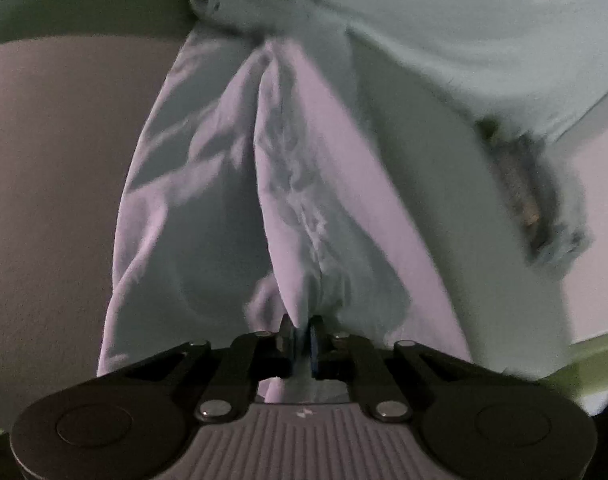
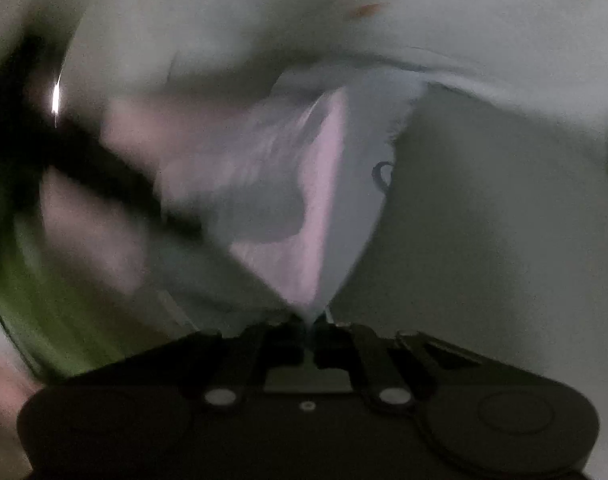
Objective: Fold clothes
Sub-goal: 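Lift the hem with both grippers and fold it toward the collar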
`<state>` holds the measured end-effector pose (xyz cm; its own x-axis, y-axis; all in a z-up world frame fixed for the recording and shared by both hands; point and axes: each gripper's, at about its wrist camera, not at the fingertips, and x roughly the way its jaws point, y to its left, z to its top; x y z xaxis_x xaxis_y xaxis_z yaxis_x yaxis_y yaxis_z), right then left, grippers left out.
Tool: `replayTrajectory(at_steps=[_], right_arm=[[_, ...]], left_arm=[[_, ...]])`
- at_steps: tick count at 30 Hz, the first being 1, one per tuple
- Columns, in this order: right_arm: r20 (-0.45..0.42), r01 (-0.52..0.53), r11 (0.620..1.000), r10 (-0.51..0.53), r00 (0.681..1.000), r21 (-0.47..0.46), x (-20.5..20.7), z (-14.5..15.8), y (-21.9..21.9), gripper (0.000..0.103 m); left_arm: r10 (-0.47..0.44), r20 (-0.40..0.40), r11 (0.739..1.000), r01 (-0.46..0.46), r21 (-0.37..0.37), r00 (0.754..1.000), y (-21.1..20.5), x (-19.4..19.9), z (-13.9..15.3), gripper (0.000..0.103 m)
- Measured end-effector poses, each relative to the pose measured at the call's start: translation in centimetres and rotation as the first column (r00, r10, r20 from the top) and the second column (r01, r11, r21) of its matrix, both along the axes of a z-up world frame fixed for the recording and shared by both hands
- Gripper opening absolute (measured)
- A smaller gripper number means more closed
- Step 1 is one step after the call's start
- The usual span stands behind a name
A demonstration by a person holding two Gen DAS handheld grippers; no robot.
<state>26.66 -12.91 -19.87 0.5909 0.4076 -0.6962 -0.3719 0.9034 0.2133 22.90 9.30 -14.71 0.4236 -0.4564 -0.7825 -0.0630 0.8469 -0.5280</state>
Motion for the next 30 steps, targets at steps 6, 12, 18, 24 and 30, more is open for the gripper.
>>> replayTrajectory(at_steps=[6,12,18,24,30], right_arm=[[-0.224,0.152,0.979,-0.12,0.967,0.134,0.7,-3.8,-4.0,0.003],[-0.268,0.166,0.984,-0.144,0.953,0.062,0.3,-4.1,-5.1,0.012],[-0.258,0.222,0.974,-0.206,0.944,0.037,0.4,-3.5,-6.0,0.031],[-0.177,0.182,0.983,-0.179,0.968,0.003,1.7,-1.2,-4.3,0.063],[-0.096,0.107,0.993,-0.112,0.989,-0.057,5.6,0.0,-0.1,0.08]], left_arm=[[0.041,-0.115,0.999,-0.038,0.026,0.993,0.2,-0.8,-3.0,0.009],[0.07,-0.157,0.997,-0.072,-0.009,0.985,1.1,-0.7,-4.9,0.012],[0.139,-0.278,0.974,-0.181,-0.135,0.951,3.8,-1.2,-7.1,0.02],[0.127,-0.255,0.977,-0.165,-0.133,0.958,4.9,-1.6,-5.1,0.045],[0.229,-0.132,0.964,-0.244,-0.108,0.964,6.9,0.9,-2.7,0.072]])
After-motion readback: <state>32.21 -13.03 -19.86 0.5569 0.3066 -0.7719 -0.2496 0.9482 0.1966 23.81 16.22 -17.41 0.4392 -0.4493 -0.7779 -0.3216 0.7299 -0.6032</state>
